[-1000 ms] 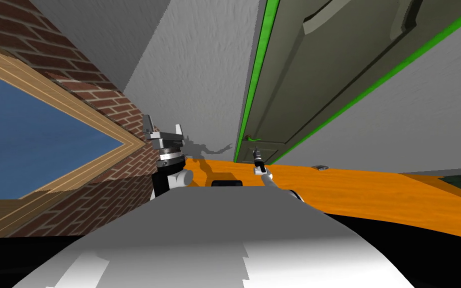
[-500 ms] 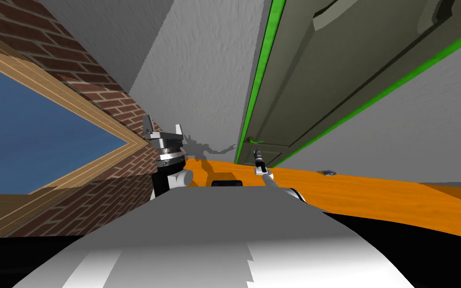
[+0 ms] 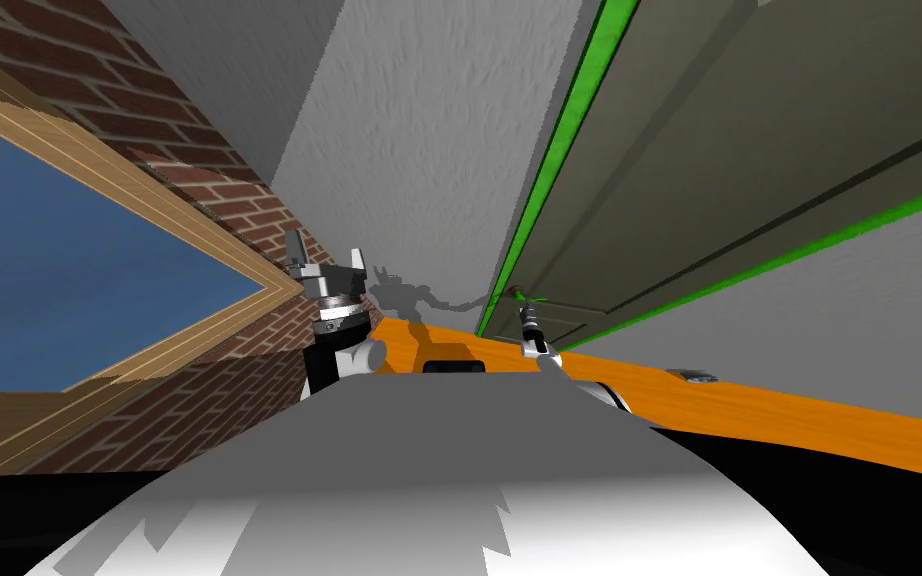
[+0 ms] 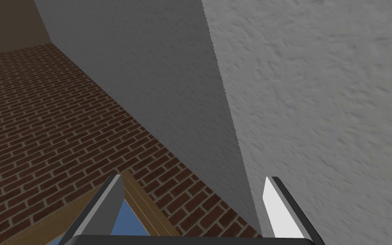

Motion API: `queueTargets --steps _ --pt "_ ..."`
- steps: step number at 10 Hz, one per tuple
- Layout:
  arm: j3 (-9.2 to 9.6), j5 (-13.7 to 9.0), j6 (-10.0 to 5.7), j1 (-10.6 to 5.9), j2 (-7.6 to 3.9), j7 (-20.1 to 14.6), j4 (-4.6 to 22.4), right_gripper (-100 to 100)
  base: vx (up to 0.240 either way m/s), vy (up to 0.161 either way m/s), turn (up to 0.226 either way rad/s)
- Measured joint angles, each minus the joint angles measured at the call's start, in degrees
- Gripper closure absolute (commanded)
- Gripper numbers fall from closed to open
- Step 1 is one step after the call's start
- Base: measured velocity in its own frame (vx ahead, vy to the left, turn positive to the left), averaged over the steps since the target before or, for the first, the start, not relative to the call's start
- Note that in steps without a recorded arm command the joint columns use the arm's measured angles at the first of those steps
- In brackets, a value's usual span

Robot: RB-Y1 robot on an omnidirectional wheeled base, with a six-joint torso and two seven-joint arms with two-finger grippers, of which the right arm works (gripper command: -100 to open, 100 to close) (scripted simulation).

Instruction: Pull the door open

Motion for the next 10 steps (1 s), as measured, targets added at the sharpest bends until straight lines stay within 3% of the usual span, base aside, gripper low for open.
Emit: queueTargets --steps 2,4,5,10 --pt "-0.73 -0.6 0.11 2.77 -1.31 -1.1 -2.6 -100 0.160 0.002 0.088" --pt "-1.00 -0.8 -0.24 2.20 -2.50 -1.9 -1.2 -100 0.063 -0.009 0.031" --pt "-1.02 -0.8 -0.26 2.16 -2.55 -2.0 -1.1 100 -0.004 0.000 -0.012" --pt "-1.00 -0.8 -0.13 2.22 -2.46 -2.0 -1.1 100 -0.006 0.000 0.001"
